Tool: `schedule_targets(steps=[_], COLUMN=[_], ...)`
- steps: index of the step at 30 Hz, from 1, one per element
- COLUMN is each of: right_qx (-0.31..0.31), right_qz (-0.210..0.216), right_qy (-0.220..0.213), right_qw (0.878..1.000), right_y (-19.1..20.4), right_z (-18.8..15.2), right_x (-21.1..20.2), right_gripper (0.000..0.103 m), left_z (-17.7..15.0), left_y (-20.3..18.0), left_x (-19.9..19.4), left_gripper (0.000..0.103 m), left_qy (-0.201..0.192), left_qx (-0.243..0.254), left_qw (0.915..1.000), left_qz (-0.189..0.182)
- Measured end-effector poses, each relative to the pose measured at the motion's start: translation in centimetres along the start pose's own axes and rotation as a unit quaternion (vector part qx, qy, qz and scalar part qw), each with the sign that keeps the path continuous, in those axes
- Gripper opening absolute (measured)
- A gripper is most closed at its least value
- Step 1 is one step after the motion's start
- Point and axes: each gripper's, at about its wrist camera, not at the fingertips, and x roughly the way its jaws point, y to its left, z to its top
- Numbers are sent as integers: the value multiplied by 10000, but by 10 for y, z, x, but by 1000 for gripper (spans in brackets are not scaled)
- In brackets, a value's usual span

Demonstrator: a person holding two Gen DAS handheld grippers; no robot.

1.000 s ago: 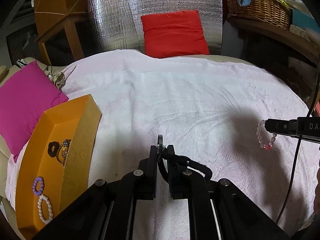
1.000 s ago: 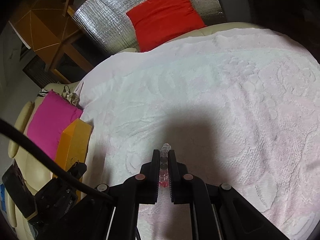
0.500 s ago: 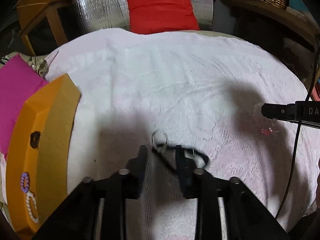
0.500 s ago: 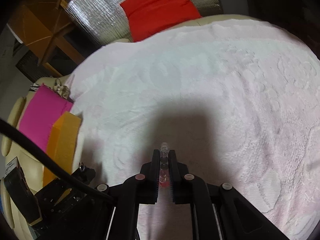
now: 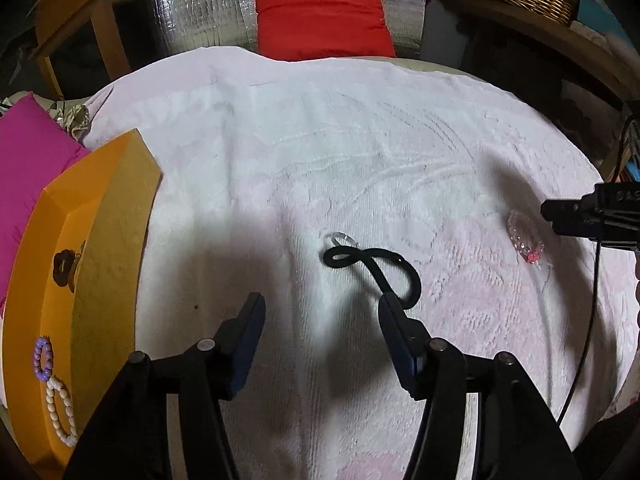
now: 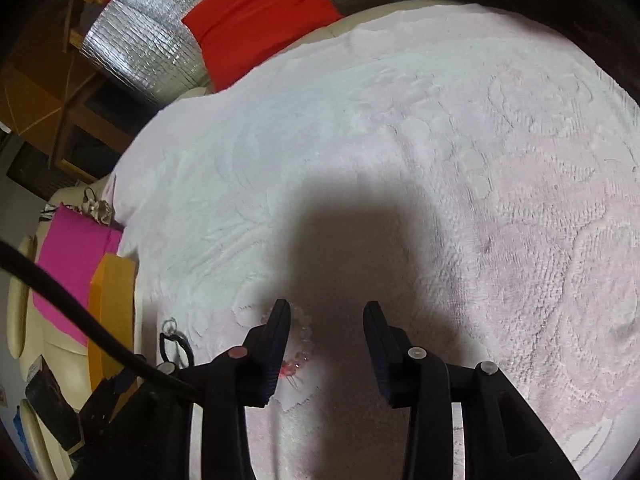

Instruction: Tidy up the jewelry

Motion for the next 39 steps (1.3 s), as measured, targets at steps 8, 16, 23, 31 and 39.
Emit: schedule_targets(steps=[8, 16, 23, 31, 39], right_qx=[441, 585, 309, 220, 220], right_qz=[23, 245, 155, 190, 247], right_qy=[238, 192, 233, 164, 148], right_qw=[9987, 9978, 9991, 9994, 9993], right_y=[-19, -28, -22, -14, -8], right_z=[1, -3, -4, -6, -9], right_x=[6, 2, 3, 5, -4], right_gripper=[41, 42, 43, 57, 66], left_z=[0, -10, -3, 2, 8], left_y=[13, 11, 12, 15, 16], left_x=[-20, 0, -24, -40, -70], left_gripper=[70, 71, 71, 71, 82], left_qy=[-690, 149, -261, -644, -1235], left_qx=[-381, -766, -796, -895, -992], left_qw=[9959, 9910, 9957, 9919, 9787], left_qz=[-453, -1088, -387, 639, 1306])
